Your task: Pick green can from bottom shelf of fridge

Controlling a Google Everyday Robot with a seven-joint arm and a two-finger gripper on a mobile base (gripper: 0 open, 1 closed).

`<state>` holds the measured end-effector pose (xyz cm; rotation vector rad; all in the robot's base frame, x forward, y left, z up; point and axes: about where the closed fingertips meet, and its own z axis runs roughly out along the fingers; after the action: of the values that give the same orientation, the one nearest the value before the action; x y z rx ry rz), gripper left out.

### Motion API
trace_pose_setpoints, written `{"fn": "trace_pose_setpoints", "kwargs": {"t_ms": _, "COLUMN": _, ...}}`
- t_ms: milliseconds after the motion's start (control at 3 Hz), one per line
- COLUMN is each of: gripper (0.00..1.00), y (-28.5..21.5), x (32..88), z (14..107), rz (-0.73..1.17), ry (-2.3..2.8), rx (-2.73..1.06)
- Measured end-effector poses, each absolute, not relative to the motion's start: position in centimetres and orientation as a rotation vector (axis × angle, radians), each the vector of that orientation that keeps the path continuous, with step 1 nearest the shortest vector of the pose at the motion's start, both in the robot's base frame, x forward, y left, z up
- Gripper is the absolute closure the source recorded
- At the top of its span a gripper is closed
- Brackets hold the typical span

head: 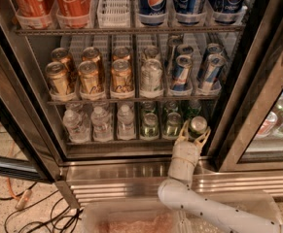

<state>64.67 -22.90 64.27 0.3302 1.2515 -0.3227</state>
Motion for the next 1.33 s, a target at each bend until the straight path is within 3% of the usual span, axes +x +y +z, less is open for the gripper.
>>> {"fn": "trace_pose_setpoints", "kwargs": {"t_ms": 1333, "gripper": 1.0, "y": -21.7, "x": 50.5, "z": 63.7, "rz": -0.353, "ry": 1.327, "rx": 0.151}}
